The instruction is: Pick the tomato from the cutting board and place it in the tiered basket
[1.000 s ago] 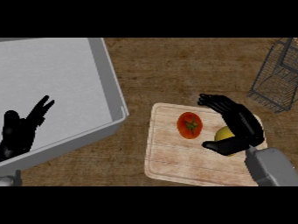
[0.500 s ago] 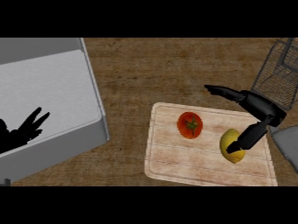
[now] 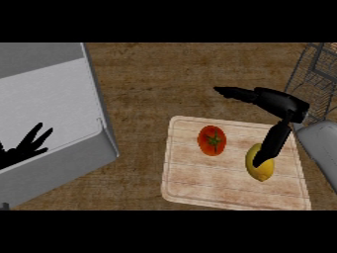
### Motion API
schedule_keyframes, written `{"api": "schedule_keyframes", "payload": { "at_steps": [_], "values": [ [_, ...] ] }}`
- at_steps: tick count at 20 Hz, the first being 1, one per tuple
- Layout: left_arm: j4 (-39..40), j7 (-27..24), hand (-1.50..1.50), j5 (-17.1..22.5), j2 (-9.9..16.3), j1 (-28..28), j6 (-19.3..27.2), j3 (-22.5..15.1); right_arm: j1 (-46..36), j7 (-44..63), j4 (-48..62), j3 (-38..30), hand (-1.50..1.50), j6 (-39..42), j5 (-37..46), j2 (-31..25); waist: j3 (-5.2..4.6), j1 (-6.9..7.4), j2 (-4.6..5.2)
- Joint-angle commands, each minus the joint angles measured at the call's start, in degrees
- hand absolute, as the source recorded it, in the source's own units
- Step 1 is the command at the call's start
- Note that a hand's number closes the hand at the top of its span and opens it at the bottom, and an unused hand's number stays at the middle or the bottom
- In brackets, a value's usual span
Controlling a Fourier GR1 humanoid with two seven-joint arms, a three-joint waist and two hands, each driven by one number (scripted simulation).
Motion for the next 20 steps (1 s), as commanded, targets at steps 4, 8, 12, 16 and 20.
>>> {"api": "schedule_keyframes", "payload": {
  "at_steps": [4,8,12,16,20],
  "values": [
    [-1.1,-0.9,0.0,-1.1,-0.4,-1.2,2.2,2.6,-1.4,13.7,-5.8,-0.2,-1.5,6.8,-1.9,-0.5,-0.19,-0.42,0.05],
    [2.2,-4.5,0.0,-2.4,-1.5,-0.8,1.0,3.1,-0.3,15.0,-5.8,-0.6,-1.5,5.4,3.3,1.6,-0.18,-0.31,0.17],
    [4.0,-8.4,0.0,-4.6,-3.0,0.6,0.6,2.7,0.7,10.7,-2.0,-2.6,-1.5,6.9,7.7,0.0,-0.17,-0.15,0.24],
    [2.4,-3.9,0.0,-1.9,-1.1,-1.7,-1.5,5.8,0.4,13.4,-2.3,-5.5,-1.5,10.6,6.2,1.5,-0.17,-0.21,0.19],
    [-3.4,-4.7,0.0,-4.1,-4.8,3.7,-0.8,3.8,-0.6,5.8,4.3,-6.9,-1.5,13.3,10.3,0.9,-0.14,0.2,0.25]
  ]
}}
